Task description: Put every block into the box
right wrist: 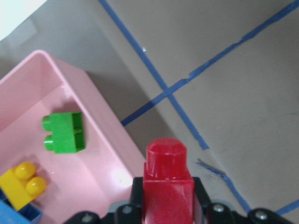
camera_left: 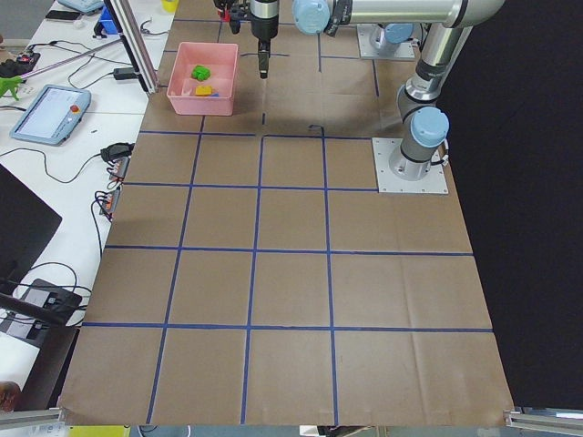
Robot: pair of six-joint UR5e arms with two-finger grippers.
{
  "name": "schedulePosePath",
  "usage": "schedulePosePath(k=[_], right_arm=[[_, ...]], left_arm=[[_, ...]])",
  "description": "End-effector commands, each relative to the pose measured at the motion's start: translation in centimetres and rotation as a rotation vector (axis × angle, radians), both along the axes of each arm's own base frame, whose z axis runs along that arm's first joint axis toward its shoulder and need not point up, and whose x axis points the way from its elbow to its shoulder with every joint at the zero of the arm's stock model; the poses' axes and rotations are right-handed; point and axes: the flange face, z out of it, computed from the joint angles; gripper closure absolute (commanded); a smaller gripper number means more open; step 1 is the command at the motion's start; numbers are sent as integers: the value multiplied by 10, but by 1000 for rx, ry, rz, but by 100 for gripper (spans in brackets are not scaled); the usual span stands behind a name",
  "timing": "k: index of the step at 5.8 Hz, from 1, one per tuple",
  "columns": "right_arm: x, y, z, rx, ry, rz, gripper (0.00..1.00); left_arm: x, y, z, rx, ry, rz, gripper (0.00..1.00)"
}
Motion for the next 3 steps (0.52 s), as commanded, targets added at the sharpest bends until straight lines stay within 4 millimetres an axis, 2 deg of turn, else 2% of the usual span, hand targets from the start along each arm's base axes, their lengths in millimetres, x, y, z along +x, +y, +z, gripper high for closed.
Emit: schedulePosePath(k=[1, 2, 3], right_arm=[[91, -27, -15, -31, -232, 153, 95], [128, -34, -38, -29, -262, 205, 95], [130, -37, -42, -49, -263, 210, 93]], left_arm=[[2, -1, 5, -8, 3, 0, 0], [0, 0, 4, -8, 34, 1, 0], [0, 1, 4, -8, 34, 2, 0]])
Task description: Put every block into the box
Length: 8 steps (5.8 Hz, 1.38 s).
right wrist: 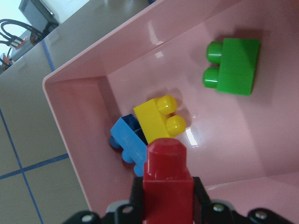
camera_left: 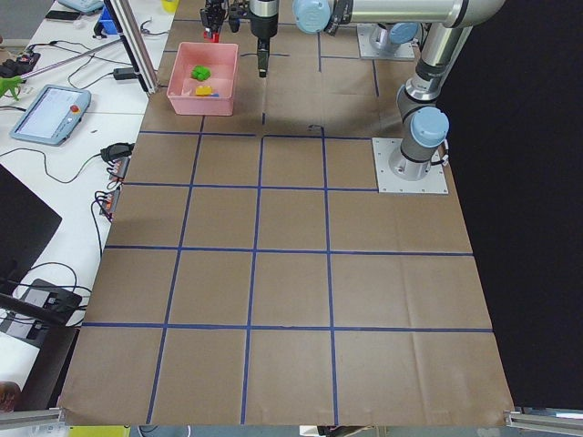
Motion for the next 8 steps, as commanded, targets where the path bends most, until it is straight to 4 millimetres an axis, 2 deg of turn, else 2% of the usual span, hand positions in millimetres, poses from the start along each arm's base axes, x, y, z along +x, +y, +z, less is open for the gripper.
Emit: schedulePosePath(k=[1, 2, 3, 4, 5, 6, 7, 8], right_arm=[[14, -5, -9, -22, -18, 26, 91], [13, -4, -5, -28, -18, 23, 4], [11, -3, 4, -38, -1, 20, 0], [10, -3, 4, -35, 0, 18, 0], [5, -2, 13, -52, 5, 29, 0], [-27, 0, 35, -108, 121, 58, 0], [-63, 13, 60, -93, 210, 163, 0], [-86, 34, 84, -70, 273, 327, 0]], left_arm=[[0, 3, -1, 3, 8, 1, 0], [-1, 3, -3, 6, 6, 0, 0], [-2, 0, -8, 16, 1, 2, 0], [-2, 0, -8, 16, 1, 2, 0], [-2, -1, -9, 17, 5, 2, 0], [-2, -1, -8, 16, 5, 2, 0], [-3, 0, -9, 17, 5, -1, 0], [-3, 0, -9, 17, 7, -2, 0]])
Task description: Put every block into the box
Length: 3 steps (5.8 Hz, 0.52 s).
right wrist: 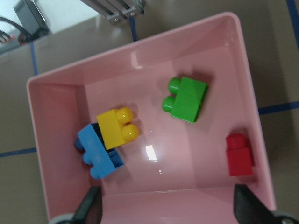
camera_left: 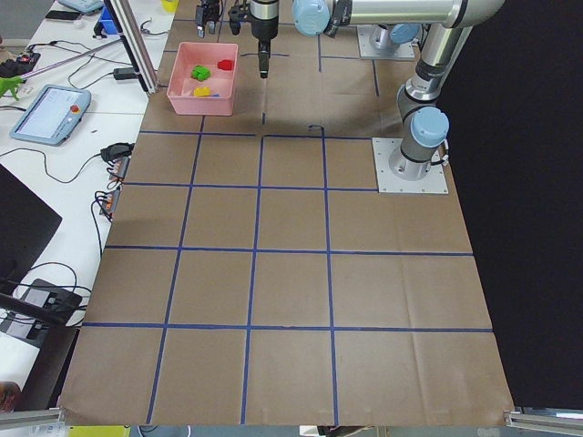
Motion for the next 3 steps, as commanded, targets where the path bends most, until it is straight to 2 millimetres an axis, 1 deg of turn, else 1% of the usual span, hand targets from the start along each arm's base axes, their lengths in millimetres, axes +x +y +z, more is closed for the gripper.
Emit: schedulePosePath(k=[1, 2, 3], right_arm=[[-41, 43, 51, 62, 157, 181, 0], [-49, 76, 72, 93, 240, 246, 0], [-53, 110, 86, 87, 268, 270, 0]], left_arm=[[0, 0, 0, 0, 1, -1, 0], [0, 1, 2, -4, -1, -1, 0], [1, 3, 8, 26, -10, -2, 0]])
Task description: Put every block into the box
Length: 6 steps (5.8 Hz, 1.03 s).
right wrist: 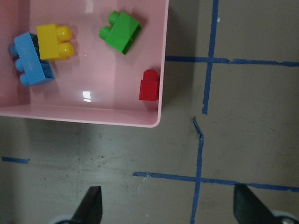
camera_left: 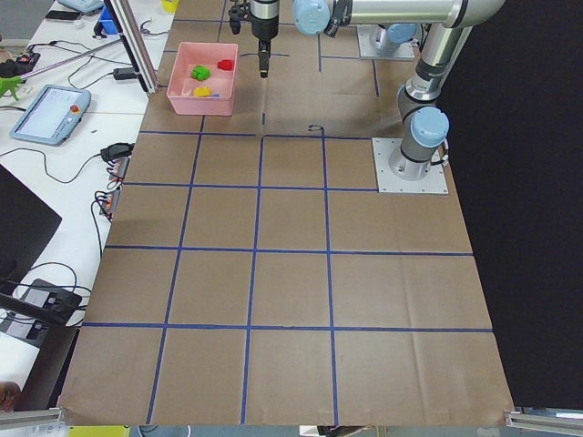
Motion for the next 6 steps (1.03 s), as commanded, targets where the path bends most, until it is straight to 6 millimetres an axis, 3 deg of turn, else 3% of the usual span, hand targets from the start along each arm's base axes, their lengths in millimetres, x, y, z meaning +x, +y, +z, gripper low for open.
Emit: schedulePosePath(k=[1, 2, 3, 5, 6], right_arm=[[-6, 79, 21, 13, 35, 35, 0], [-7, 116, 7, 48, 37, 38, 0], [-8, 137, 4, 59, 41, 35, 0], [-10, 154, -20, 108, 46, 20, 0], [-11, 169, -21, 98, 46, 22, 0]], left_arm=[[1, 6, 8, 34, -8, -1, 0], [2, 8, 8, 43, -24, -2, 0], [2, 7, 7, 44, -26, -2, 0], [2, 6, 5, 47, -24, -2, 0], [2, 6, 5, 47, -23, -2, 0]])
